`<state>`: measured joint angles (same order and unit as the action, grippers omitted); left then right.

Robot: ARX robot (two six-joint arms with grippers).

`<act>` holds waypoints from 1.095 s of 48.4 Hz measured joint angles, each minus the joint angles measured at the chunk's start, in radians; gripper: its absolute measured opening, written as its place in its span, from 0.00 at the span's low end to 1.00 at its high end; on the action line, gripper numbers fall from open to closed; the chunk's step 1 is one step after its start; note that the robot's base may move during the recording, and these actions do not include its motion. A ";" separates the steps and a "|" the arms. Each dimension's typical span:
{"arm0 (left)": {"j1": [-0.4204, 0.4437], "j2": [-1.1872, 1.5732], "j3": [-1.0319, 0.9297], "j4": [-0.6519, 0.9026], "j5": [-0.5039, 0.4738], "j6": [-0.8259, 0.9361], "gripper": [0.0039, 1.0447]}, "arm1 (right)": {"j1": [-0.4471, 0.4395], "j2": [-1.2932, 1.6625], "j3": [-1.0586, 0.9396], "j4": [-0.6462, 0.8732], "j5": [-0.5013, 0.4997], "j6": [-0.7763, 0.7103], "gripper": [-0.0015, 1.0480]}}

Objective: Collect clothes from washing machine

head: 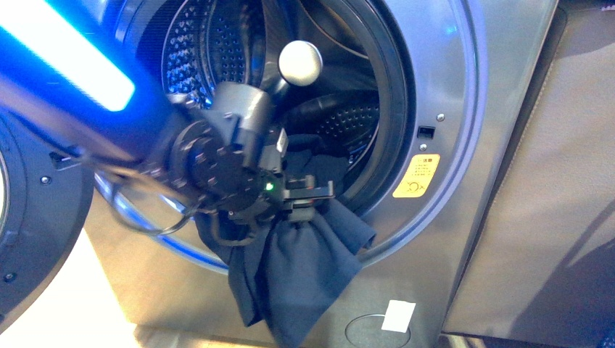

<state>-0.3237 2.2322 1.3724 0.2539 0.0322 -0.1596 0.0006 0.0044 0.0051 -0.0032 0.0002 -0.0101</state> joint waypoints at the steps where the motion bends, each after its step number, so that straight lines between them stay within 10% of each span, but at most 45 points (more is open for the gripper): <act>1: 0.001 -0.009 -0.013 0.009 0.003 0.011 0.22 | 0.000 0.000 0.000 0.000 0.000 0.000 0.93; 30: 0.037 -0.613 -0.465 0.102 0.253 0.214 0.15 | 0.000 0.000 0.000 0.000 0.000 0.000 0.93; 53: -0.103 -1.106 -0.362 -0.031 0.505 0.299 0.15 | 0.000 0.000 0.000 0.000 0.000 0.000 0.93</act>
<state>-0.4263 1.1263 1.0100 0.2226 0.5373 0.1394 0.0006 0.0044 0.0051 -0.0032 0.0002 -0.0101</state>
